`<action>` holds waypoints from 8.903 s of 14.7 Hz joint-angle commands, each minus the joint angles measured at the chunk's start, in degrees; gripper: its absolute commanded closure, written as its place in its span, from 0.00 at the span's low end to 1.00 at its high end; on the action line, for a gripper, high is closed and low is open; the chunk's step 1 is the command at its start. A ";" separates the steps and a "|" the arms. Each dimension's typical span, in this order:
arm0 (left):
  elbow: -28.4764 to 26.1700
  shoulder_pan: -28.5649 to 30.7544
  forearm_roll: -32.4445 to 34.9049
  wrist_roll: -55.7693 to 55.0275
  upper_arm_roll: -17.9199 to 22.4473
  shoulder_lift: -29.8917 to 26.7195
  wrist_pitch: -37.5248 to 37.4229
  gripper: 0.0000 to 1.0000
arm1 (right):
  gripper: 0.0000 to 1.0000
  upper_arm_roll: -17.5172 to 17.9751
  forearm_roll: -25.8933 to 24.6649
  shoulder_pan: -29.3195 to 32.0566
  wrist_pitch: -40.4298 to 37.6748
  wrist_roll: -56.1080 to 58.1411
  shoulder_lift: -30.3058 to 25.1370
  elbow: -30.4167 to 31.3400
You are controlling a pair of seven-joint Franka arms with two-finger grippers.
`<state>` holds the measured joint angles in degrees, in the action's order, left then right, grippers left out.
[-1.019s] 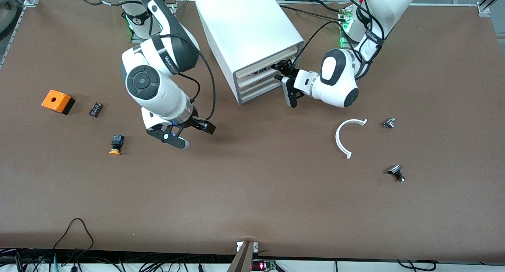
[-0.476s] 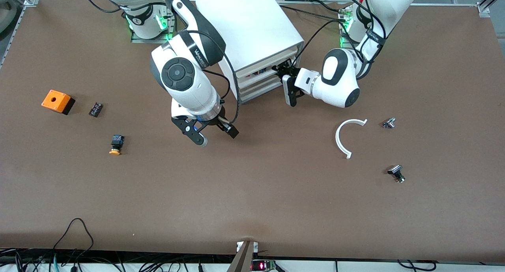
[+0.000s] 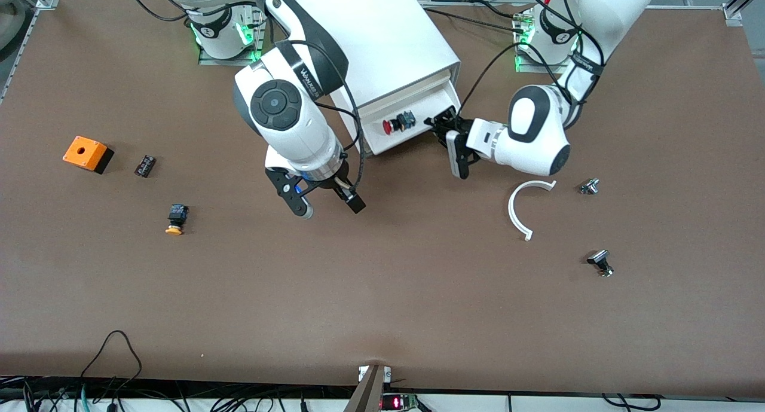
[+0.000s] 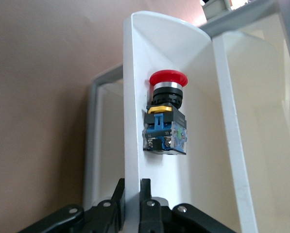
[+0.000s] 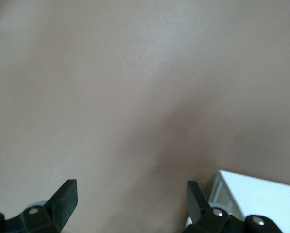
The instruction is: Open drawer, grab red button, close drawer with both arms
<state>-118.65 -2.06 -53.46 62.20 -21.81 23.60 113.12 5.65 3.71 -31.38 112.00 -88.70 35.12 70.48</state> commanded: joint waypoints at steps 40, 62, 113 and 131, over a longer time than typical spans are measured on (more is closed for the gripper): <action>47.11 5.05 54.16 -63.77 1.24 8.57 -34.10 0.00 | 1.00 -0.73 2.27 -1.69 -13.64 26.33 3.74 -10.54; 9.67 -12.17 48.44 -111.85 0.81 -0.57 12.83 0.00 | 1.00 -17.17 4.80 15.03 30.21 94.15 -4.37 41.50; 32.54 -0.57 51.97 -55.35 17.49 -16.99 -26.81 0.00 | 0.00 0.15 -4.67 31.20 -22.26 77.28 -38.28 23.57; 22.59 1.01 52.49 -57.10 18.73 -25.80 -20.57 0.00 | 0.00 -1.17 -3.79 31.03 -23.05 83.34 -38.11 21.46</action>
<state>-98.23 -1.03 -0.63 5.46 -2.80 -3.17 94.12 3.96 -0.17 -0.90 89.14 -5.99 -2.19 92.01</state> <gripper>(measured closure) 0.000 0.000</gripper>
